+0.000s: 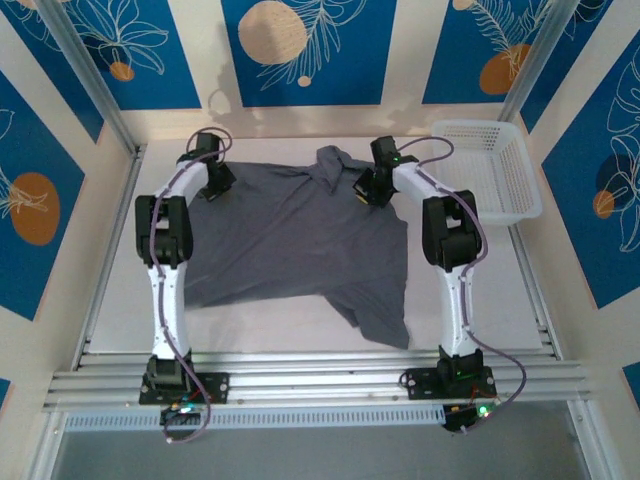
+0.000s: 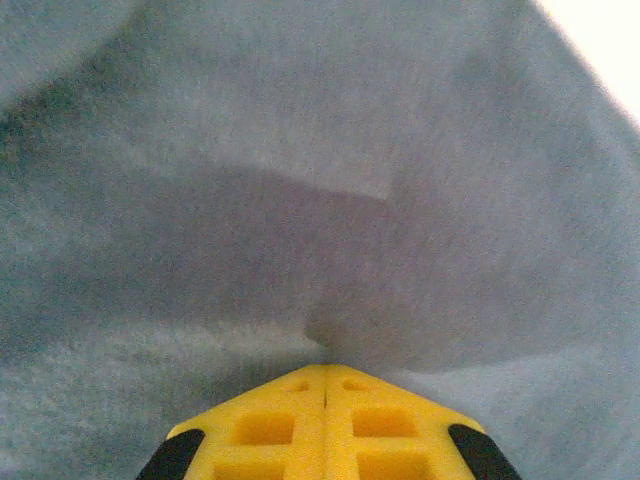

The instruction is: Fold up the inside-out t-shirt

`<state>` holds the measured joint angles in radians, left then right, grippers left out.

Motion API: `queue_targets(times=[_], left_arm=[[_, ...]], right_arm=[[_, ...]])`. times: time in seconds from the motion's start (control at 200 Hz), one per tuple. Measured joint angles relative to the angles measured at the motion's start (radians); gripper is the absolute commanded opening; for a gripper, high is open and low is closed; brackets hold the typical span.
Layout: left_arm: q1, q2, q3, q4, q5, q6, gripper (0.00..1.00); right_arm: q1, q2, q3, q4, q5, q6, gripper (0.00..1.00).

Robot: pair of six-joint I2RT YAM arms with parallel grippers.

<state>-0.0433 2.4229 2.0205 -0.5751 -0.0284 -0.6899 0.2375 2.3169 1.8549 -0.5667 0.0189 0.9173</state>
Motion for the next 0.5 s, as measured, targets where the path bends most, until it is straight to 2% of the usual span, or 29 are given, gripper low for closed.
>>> queue_targets(times=[0.145,0.395,0.5], left_arm=[[0.027,0.098,0.148,0.0,0.043,-0.016,0.0],[0.048,0.217,0.336,0.011,0.095,-0.034,0.0],[0.055,0.248,0.399,0.002,0.121,-0.033,0.17]], right_arm=[[-0.01,0.066,0.058,0.008,-0.061,0.093,0.02],[-0.018,0.181,0.237,0.019,-0.098,0.2,0.02],[-0.018,0.187,0.266,-0.003,-0.098,0.199,0.03]])
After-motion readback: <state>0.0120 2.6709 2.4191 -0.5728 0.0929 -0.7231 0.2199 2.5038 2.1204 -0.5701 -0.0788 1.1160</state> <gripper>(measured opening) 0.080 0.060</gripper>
